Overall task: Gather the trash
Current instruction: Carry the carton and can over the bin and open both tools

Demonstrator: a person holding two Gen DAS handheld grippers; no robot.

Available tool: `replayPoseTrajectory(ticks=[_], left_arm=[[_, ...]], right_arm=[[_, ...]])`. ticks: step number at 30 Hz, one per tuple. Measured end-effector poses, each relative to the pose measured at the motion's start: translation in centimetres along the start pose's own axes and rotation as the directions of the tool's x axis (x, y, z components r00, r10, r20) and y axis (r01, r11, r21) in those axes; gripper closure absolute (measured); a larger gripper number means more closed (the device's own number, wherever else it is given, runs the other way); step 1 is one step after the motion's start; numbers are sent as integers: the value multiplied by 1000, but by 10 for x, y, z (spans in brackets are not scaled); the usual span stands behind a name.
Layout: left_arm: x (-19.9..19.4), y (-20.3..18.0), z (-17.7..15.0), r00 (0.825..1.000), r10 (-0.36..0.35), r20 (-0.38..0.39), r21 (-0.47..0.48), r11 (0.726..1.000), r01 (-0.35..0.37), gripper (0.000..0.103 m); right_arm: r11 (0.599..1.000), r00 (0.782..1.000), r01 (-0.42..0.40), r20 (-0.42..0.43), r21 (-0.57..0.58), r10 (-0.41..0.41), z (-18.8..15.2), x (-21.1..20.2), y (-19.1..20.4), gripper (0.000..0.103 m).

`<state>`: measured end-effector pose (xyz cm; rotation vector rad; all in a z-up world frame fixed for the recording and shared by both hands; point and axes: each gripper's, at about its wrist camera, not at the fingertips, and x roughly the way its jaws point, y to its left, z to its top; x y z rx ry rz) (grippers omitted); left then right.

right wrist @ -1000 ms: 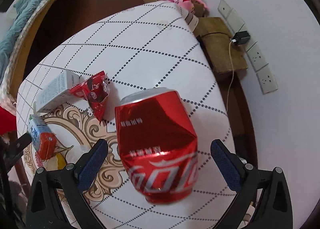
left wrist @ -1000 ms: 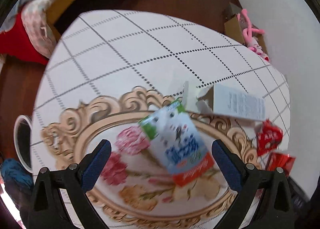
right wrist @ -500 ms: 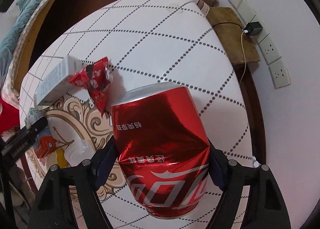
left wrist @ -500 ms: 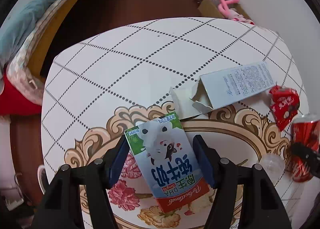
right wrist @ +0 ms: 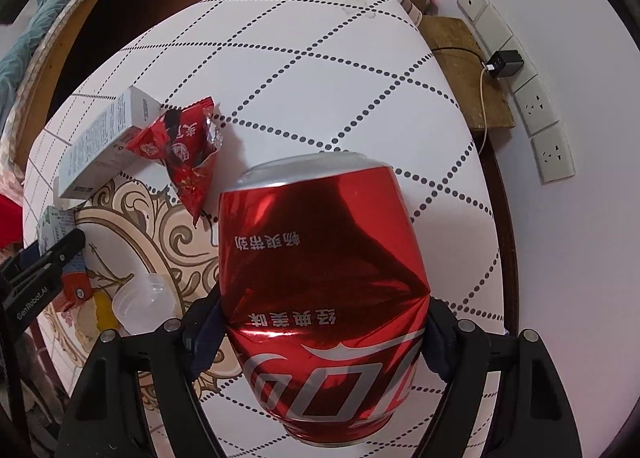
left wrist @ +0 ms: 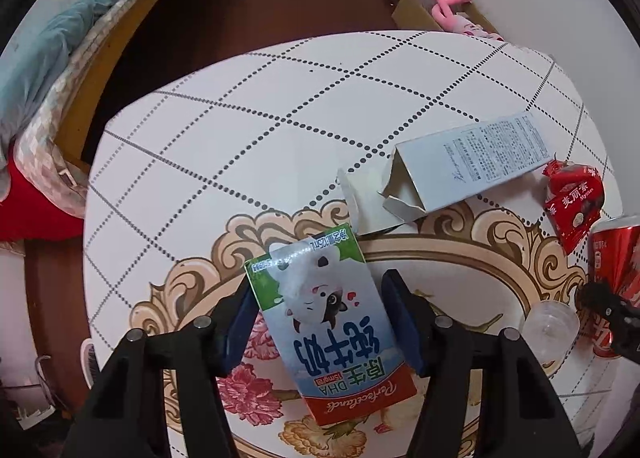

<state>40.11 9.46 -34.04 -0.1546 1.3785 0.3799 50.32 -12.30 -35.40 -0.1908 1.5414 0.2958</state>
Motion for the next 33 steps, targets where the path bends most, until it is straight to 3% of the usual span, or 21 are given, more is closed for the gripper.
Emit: replayPoseTrajectory(ticks=[10, 18, 23, 28, 33], left_arm=[[-53, 12, -17, 991, 18, 132, -22, 1000, -15, 46], [-139, 45, -44, 957, -14, 290, -82, 996, 39, 46], [-191, 78, -70, 931, -5, 364, -123, 991, 53, 46], [-235, 136, -110, 908, 44, 416, -183, 982, 36, 46], [-253, 199, -154, 900, 98, 425, -262, 965, 19, 47]], right_arm=[[999, 996, -19, 84, -27, 22, -13, -21, 6, 22], [992, 969, -105, 216, -64, 117, -39, -85, 30, 22], [973, 939, -188, 265, -137, 219, -62, -132, 70, 22], [937, 903, -258, 285, -237, 321, -88, -171, 129, 22], [879, 869, -340, 246, -335, 430, -125, -190, 208, 22]])
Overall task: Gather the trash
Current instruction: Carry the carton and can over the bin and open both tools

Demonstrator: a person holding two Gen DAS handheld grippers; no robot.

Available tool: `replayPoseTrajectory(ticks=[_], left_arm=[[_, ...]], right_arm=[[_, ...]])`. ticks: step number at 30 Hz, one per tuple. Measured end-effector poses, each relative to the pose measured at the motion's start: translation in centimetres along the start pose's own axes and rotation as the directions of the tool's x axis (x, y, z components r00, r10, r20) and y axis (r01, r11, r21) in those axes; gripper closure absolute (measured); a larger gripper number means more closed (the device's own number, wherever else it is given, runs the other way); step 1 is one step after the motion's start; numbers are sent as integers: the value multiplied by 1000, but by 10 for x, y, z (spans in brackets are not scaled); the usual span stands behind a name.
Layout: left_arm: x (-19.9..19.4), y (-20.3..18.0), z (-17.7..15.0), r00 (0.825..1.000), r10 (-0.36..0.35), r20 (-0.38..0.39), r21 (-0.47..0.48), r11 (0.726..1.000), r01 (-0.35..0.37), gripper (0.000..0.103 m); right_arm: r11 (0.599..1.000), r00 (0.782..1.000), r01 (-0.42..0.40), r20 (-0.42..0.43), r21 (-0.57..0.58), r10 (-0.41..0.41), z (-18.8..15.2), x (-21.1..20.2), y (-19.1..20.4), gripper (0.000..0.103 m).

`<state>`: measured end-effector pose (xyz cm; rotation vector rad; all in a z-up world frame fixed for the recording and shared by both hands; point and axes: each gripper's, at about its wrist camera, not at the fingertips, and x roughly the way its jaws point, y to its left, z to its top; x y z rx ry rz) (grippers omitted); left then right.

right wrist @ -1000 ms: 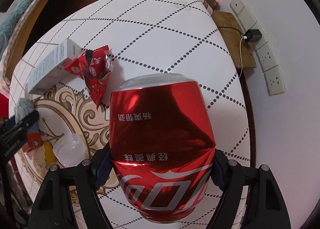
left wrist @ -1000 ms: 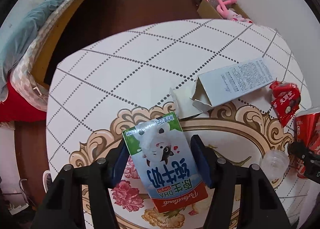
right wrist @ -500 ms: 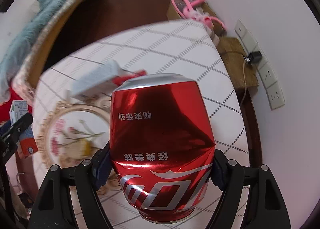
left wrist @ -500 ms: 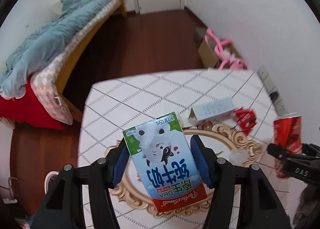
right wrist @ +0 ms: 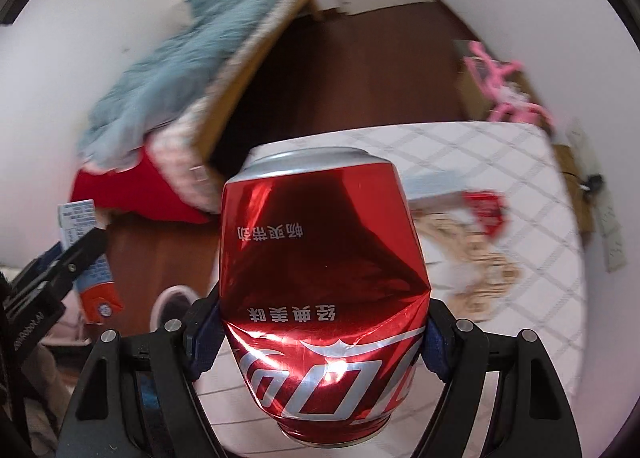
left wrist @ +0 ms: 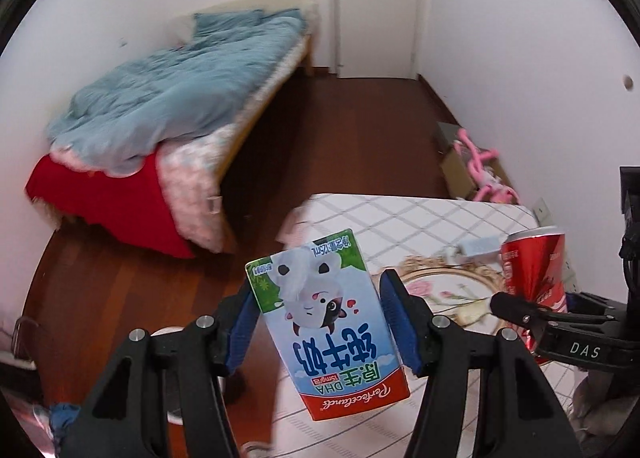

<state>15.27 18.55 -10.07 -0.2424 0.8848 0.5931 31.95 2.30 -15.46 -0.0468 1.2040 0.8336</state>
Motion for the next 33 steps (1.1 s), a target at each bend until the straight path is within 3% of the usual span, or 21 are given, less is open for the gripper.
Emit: replayPoseTrajectory(ticks=[8, 12, 16, 19, 22, 24, 27, 30, 31, 32, 33], left_arm=[[-9, 150, -50, 992, 116, -48, -173, 977, -122, 48], [20, 227, -92, 983, 131, -132, -283, 945, -164, 48], [67, 291, -131, 968, 88, -235, -379, 909, -175, 49], [113, 327, -160, 950, 38, -311, -442, 879, -180, 51], [157, 353, -181, 922, 7, -387, -458, 866, -199, 51], [175, 363, -192, 910, -22, -415, -474, 858, -195, 51], [187, 375, -204, 896, -36, -442, -499, 840, -213, 50], [188, 379, -214, 894, -24, -446, -510, 828, -232, 43], [188, 380, -218, 893, -13, -450, -512, 823, -246, 37], [185, 383, -222, 892, -2, -451, -516, 816, -259, 26], [183, 384, -225, 891, 11, -454, -517, 811, -274, 19]], right_arm=[[981, 982, -150, -132, -125, 134, -36, 74, 159, 22], [968, 961, -194, -229, -162, 154, -64, 141, 229, 22], [961, 933, -203, -335, -186, 132, -99, 223, 283, 22], [962, 916, -169, -394, -215, 73, -119, 284, 306, 22], [960, 895, -142, -447, -243, 19, -135, 335, 320, 22], [955, 885, -126, -465, -268, -13, -139, 361, 331, 22], [954, 854, -124, -519, -272, -37, -147, 402, 338, 21], [958, 831, -117, -554, -263, -51, -153, 430, 332, 17], [957, 825, -121, -563, -265, -52, -155, 437, 333, 12], [955, 823, -124, -565, -268, -51, -154, 441, 334, 0], [952, 826, -122, -561, -281, -60, -155, 443, 335, 0]])
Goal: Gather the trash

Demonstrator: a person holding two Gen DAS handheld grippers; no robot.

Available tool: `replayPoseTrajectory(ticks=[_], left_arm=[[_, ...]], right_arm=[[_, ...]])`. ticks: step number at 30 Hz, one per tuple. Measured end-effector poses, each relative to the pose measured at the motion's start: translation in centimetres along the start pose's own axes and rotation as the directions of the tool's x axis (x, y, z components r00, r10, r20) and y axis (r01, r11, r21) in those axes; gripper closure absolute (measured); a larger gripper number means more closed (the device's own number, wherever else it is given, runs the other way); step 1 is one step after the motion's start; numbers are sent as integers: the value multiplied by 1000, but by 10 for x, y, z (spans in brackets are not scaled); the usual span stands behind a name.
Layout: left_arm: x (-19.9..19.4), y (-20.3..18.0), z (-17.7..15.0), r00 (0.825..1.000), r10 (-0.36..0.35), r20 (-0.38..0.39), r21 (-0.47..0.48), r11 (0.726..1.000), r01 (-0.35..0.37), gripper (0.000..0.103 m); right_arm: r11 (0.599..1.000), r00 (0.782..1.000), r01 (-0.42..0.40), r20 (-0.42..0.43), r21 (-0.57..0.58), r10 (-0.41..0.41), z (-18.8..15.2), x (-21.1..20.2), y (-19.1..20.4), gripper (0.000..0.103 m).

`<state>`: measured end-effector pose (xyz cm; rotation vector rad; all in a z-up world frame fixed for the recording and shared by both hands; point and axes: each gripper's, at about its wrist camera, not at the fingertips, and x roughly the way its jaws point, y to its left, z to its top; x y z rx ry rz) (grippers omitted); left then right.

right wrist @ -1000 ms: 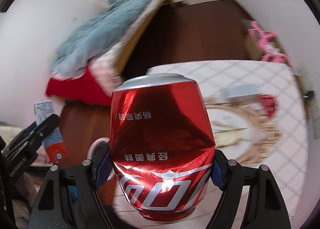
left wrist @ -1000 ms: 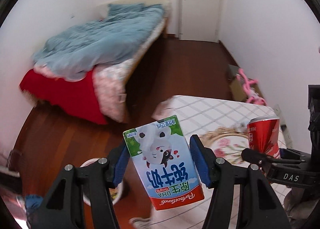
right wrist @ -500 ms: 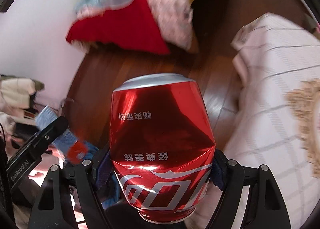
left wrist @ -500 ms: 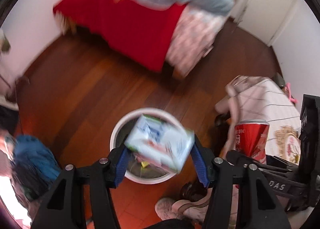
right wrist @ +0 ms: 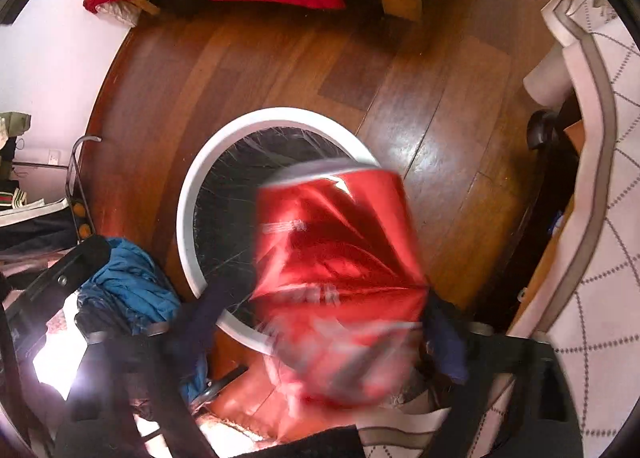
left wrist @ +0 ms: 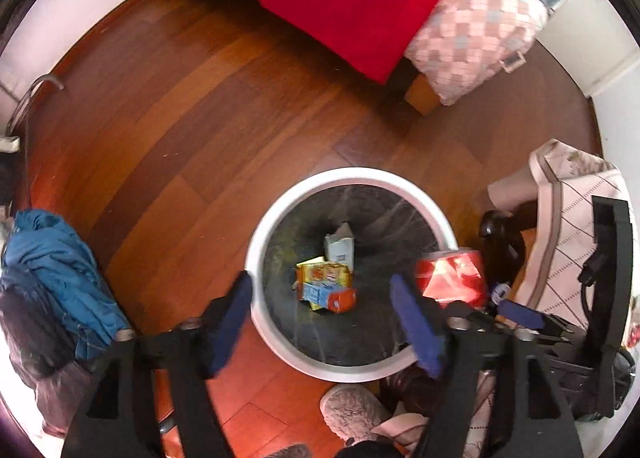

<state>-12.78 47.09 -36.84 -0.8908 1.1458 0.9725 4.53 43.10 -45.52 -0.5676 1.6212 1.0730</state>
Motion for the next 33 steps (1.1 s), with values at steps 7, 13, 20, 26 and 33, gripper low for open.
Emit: replayPoseTrajectory(ticks=[7, 13, 20, 26, 33], left_arm=[[-14, 8, -17, 994, 95, 50, -8, 995, -95, 2], [-40, 6, -38, 986, 132, 99, -15, 991, -131, 1], [-73, -2, -55, 980, 141, 141, -7, 990, -141, 1], [-122, -16, -74, 965, 146, 216, 1, 989, -150, 0], [-190, -44, -100, 929, 164, 331, 39, 982, -187, 1]], right_arm=[[995, 995, 93, 39, -41, -92, -4, -5, 1, 0], [988, 990, 132, 60, -77, -127, -30, -35, 1, 0], [986, 987, 127, 107, -104, -116, -62, -74, 7, 0], [988, 979, 103, 188, -111, -81, -88, -130, 11, 0], [993, 955, 22, 295, -112, 12, -124, -205, 9, 0]])
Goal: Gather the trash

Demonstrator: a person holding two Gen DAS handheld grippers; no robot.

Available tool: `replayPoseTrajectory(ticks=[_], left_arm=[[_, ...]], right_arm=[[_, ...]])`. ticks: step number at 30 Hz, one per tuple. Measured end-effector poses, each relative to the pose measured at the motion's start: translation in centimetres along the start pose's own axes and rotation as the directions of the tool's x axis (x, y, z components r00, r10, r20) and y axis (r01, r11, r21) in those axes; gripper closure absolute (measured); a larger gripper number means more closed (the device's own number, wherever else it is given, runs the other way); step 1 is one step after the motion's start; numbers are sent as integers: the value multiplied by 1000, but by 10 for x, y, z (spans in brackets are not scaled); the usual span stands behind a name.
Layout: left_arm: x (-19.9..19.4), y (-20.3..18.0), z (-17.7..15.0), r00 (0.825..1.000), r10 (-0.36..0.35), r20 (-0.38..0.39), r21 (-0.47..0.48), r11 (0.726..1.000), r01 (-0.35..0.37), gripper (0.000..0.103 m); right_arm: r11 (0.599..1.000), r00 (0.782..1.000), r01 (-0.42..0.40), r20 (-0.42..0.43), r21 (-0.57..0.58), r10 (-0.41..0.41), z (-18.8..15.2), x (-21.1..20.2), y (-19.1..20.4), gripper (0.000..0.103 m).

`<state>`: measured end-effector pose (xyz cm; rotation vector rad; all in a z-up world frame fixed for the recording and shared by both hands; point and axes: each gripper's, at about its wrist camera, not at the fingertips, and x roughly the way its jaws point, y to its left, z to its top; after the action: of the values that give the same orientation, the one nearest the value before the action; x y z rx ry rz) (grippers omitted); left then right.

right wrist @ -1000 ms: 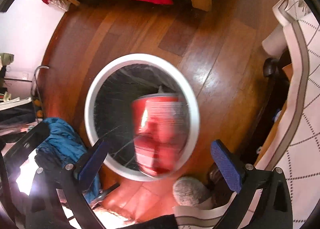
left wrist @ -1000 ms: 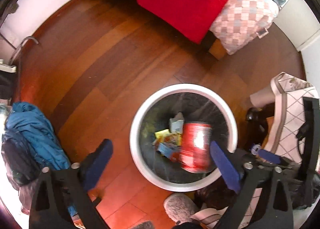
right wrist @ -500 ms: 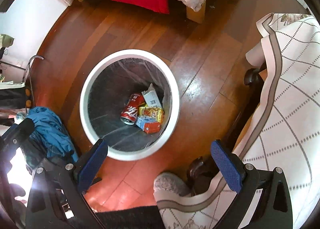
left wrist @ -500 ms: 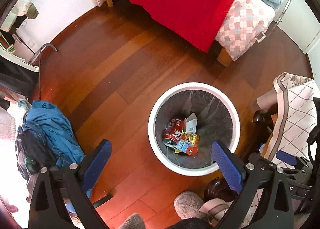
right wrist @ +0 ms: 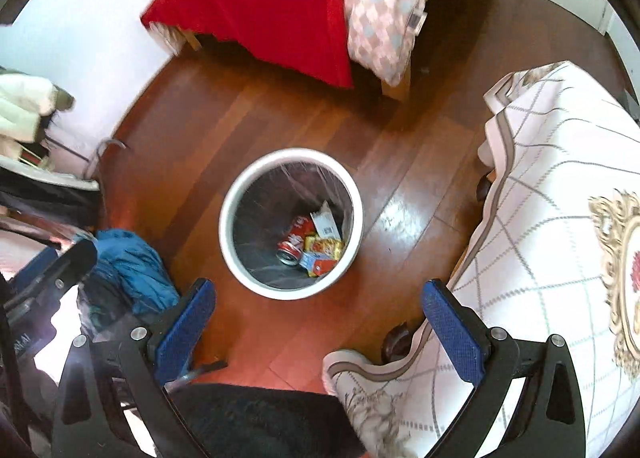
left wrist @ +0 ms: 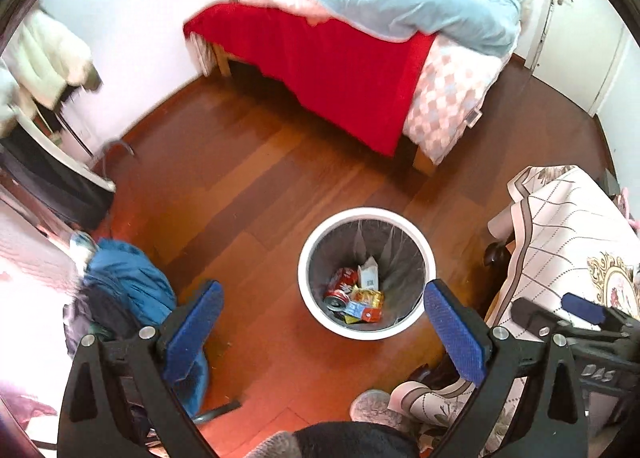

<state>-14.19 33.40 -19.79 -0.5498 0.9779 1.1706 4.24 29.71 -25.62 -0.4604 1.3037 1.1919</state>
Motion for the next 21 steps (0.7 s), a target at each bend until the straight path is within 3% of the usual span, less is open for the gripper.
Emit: replayPoseTrajectory(ticks=[5, 10, 16, 21], left_arm=[[-50, -26, -7, 997, -1, 84, 25, 1000, -1, 1], [-72, -80, -21, 991, -81, 109, 86, 994, 72, 1], [-57, -184, -45, 982, -189, 30, 199, 963, 179, 0], [-33, -288, -63, 972, -227, -59, 307, 922, 234, 0]], right_arm=[[995, 989, -86, 122, 43, 80, -15, -73, -15, 0], [982, 971, -131, 216, 135, 100, -47, -136, -67, 0], [948, 970, -34, 239, 316, -45, -91, -184, -181, 0], [844, 962, 63, 192, 532, -194, -129, -202, -305, 0]])
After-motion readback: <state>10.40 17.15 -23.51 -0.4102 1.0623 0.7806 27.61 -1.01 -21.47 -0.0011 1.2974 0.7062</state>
